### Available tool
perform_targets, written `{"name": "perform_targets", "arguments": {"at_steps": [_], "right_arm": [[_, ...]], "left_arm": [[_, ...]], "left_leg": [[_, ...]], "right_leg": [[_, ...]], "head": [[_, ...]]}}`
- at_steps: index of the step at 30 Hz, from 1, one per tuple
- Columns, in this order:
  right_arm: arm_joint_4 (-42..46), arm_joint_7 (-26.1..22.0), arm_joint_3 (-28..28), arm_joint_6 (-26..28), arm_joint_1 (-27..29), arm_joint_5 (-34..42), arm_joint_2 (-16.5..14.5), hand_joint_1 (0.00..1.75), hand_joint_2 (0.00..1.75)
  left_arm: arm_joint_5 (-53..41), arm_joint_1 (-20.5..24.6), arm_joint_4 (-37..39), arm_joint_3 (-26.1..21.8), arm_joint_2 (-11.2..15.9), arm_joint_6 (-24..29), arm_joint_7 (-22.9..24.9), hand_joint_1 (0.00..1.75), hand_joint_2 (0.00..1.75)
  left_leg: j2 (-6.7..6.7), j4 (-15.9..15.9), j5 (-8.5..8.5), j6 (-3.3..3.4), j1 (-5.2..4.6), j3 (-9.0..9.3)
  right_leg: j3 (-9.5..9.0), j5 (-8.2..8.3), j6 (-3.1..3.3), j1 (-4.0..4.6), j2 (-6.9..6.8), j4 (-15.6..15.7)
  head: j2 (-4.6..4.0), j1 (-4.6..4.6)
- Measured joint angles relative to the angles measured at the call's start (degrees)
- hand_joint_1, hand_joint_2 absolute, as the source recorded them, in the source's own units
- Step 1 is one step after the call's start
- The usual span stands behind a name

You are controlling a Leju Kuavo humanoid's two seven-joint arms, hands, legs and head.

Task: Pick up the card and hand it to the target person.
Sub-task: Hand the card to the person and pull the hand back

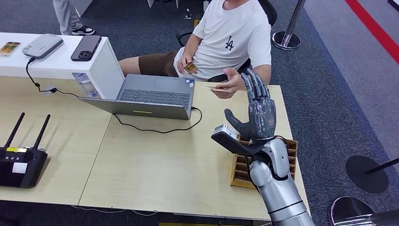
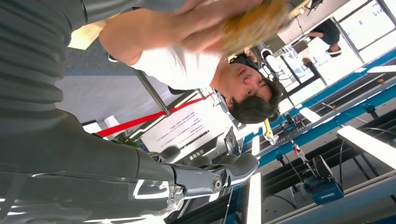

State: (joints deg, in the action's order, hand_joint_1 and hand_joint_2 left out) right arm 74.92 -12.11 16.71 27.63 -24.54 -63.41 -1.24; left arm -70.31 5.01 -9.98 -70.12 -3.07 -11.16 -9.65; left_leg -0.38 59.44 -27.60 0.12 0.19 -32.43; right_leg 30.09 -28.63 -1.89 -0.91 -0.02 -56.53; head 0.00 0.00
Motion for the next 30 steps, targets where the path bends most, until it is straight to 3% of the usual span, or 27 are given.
{"name": "perform_targets", "arguments": {"at_steps": [9, 16, 24, 30], "right_arm": [[1.4, -2.5, 0.2, 1.3, 0.9, 5.6, 1.1, 0.00, 1.75], [13.6, -8.2, -2.4, 5.0, 5.5, 16.0, 4.6, 0.00, 1.75], [27.3, -15.3, -16.0, 6.3, 14.9, 29.6, 14.7, 0.00, 1.75], [29.2, -18.3, -27.7, 5.4, 20.8, 36.6, 17.5, 0.00, 1.75]], "left_arm": [[-0.5, -0.1, 0.3, 0.4, 0.5, 0.3, -0.3, 0.00, 0.00], [0.6, -0.3, 0.3, -0.8, 0.5, 1.5, 0.3, 0.00, 0.00], [1.9, -0.9, 0.0, -2.7, 1.4, 6.1, 4.0, 0.00, 0.00], [2.4, -1.1, -0.2, -3.6, 1.7, 8.5, 5.8, 0.00, 0.00]], "left_leg": [[-0.08, 0.0, -0.01, 0.01, -0.01, 0.00], [-0.26, 0.1, -0.02, 0.02, -0.03, -0.04], [-0.54, 0.1, 0.00, 0.06, -0.02, -0.06], [-0.52, 0.1, -0.02, 0.06, -0.05, -0.06]], "right_leg": [[-0.03, -0.03, -0.02, -0.01, -0.08, 0.0], [-0.03, -0.10, -0.04, -0.03, -0.24, 0.0], [-0.11, -0.14, -0.07, -0.02, -0.53, 0.1], [-0.10, -0.12, -0.05, -0.04, -0.53, 0.1]], "head": [[0.00, 0.00], [0.00, 0.00], [0.00, 0.00], [0.00, 0.00]]}}
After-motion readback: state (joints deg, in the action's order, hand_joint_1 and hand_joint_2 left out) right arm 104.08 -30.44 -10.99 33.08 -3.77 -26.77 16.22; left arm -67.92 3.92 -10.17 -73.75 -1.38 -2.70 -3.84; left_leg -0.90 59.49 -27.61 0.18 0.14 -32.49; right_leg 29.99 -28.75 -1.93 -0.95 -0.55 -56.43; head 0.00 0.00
